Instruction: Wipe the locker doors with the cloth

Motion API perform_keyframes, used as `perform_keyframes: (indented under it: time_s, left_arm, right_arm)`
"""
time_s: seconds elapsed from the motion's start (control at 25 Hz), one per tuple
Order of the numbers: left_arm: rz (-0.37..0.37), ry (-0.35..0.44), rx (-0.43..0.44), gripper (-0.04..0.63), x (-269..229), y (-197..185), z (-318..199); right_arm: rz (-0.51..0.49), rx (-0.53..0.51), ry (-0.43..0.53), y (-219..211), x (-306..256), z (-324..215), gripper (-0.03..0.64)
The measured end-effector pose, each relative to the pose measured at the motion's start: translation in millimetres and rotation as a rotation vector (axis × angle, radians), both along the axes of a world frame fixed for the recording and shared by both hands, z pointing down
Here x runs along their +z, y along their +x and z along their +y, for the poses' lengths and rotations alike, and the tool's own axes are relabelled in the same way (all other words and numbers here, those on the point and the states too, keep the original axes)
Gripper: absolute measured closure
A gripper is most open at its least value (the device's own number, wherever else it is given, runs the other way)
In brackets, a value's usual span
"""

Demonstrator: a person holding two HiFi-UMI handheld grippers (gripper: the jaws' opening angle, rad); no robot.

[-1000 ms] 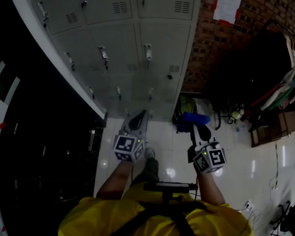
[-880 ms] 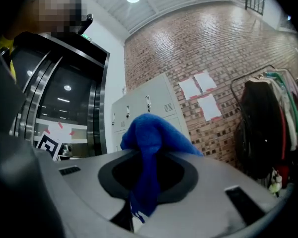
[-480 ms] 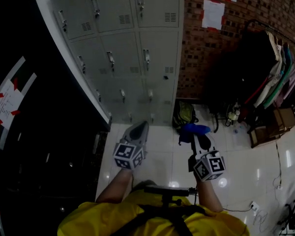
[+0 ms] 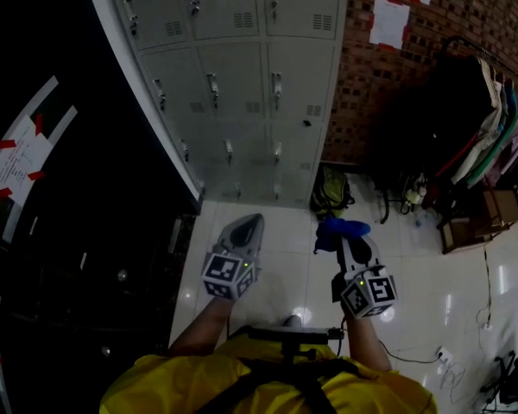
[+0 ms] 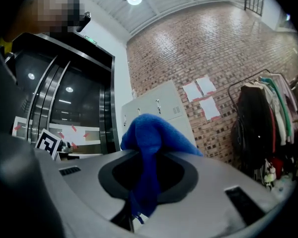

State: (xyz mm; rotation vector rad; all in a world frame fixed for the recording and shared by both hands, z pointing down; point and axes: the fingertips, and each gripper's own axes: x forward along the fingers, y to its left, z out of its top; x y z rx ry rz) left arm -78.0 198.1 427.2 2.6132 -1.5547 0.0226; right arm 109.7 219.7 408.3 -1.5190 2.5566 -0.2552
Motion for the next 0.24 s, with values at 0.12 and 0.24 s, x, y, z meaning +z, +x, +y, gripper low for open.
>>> perform_keyframes:
  time_s: [0.12,0.24]
  left_arm:
    - [-0.011,-0.018,-0.006,0.600,4.6,-13.9,10.8]
    - [-0.015,-0.018,0.002,0.600,6.8,-21.1,23.5]
  right_arm:
    - [0.000,0.001,-0.014,-17.4,2.0,8.3,0.548]
    - [0.011,-0.011,-0.021,-31.8,5.3,22.6,0.548]
